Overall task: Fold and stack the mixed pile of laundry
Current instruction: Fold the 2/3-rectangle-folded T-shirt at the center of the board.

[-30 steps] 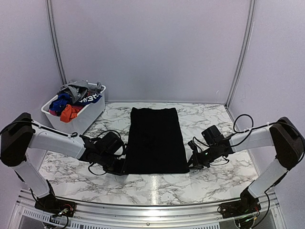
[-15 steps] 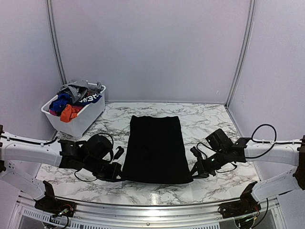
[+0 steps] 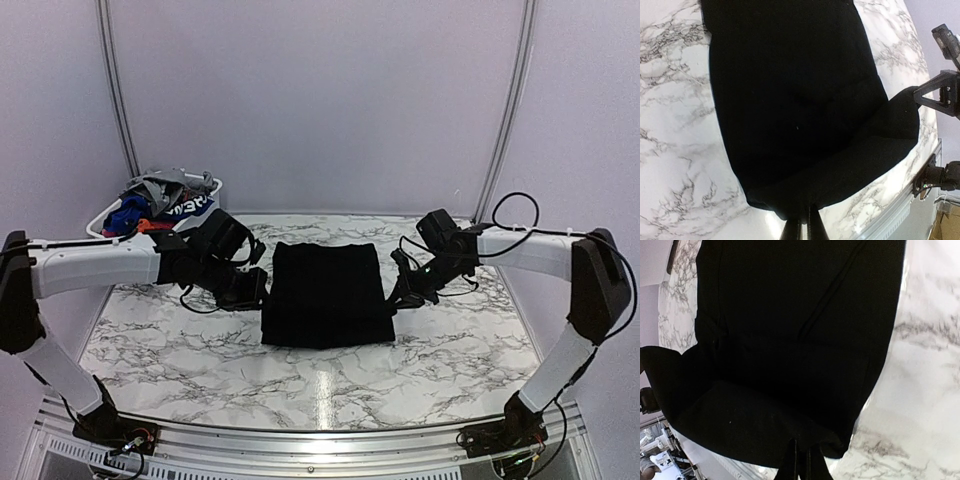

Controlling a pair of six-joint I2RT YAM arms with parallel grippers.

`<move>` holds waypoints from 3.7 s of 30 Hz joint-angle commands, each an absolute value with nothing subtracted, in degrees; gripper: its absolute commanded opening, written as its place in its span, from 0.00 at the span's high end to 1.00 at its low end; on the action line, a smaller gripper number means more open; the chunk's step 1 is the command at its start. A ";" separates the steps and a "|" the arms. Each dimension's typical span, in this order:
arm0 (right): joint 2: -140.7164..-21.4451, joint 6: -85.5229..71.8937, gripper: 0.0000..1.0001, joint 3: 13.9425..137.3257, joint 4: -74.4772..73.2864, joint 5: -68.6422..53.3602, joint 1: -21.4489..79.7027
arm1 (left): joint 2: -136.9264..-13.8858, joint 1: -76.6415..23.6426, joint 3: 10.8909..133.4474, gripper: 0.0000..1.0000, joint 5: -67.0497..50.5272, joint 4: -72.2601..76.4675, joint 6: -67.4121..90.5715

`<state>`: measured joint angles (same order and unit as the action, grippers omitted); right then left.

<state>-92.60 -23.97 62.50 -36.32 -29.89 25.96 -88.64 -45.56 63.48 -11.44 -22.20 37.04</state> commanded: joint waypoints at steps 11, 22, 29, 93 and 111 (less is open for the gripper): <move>-121.40 -14.74 1.00 85.24 -33.69 -29.55 23.27 | -114.29 -39.20 78.60 1.00 -10.93 -21.50 27.44; -109.87 -18.59 1.00 62.84 -26.02 -34.52 30.15 | -102.88 -44.60 58.75 1.00 -12.31 -16.42 31.81; -91.44 -24.28 1.00 50.72 -28.86 -33.10 32.19 | -86.61 -46.93 49.62 1.00 -11.59 -17.46 36.63; -125.66 -19.11 1.00 87.89 -29.53 -41.07 13.08 | -127.93 -32.17 94.10 1.00 -18.32 -21.25 24.62; -98.73 -20.42 1.00 54.10 -26.44 -38.15 23.12 | -99.46 -33.49 57.81 1.00 -17.12 -17.24 22.94</move>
